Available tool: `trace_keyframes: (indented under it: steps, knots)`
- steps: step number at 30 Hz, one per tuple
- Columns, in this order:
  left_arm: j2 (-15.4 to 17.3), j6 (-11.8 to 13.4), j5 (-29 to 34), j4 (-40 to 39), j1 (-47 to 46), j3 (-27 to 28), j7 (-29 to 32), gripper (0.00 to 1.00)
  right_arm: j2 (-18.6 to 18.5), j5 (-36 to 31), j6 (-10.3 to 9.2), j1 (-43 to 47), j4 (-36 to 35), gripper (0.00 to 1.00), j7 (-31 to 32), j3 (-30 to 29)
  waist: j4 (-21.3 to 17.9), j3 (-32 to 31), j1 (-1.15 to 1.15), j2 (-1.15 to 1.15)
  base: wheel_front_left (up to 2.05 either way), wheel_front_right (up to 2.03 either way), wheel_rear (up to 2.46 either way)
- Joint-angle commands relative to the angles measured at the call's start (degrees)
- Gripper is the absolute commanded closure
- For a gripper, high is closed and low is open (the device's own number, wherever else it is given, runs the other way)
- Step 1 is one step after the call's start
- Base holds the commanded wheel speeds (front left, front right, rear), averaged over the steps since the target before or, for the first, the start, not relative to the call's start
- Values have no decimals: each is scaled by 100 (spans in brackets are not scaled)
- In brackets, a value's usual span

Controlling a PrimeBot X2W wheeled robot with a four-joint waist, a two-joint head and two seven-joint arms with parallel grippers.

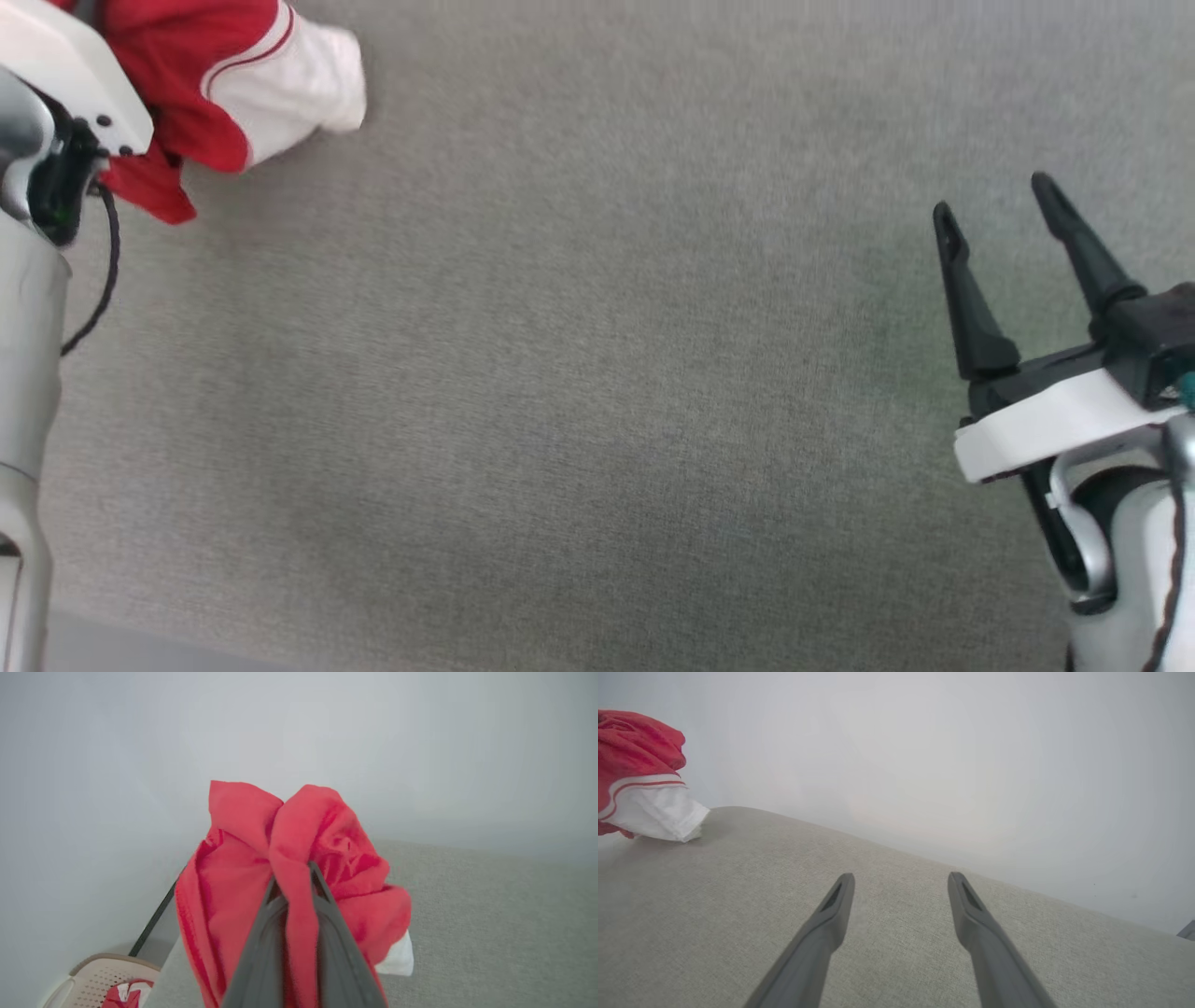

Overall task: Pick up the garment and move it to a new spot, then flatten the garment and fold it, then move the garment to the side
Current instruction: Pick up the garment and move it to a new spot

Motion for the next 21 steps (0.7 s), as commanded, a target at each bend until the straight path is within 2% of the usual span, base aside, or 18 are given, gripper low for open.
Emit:
trace_keyframes:
  steps: [1, 8, 12, 16, 21]
  knots:
    - [138, -15, 29, -253, -80, -158, -41, 100, 95, 25, 0, 95, 108, 0, -124, 25, 75, -391, 0, 0, 0, 0, 0]
    - [381, -16, -219, -1215, 47, -656, 275, 100, 274, 87, 0, 211, 380, 0, -363, -50, 136, -823, 0, 0, 0, 0, 0]
    - [630, -16, -416, -2023, 239, -906, 636, 100, 379, 95, 0, 232, 477, 0, -464, -109, 107, -1032, 0, 0, 0, 0, 0]
    - [857, -5, -568, -2989, 482, -991, 1004, 100, 443, 104, 0, 265, 536, 0, -567, -173, -67, -1187, 0, 0, 0, 0, 0]
    - [1156, 255, -731, -4356, 957, -1015, 1711, 100, 506, 62, 0, 327, 570, 0, -699, -356, -457, -1331, 0, 0, 0, 0, 0]
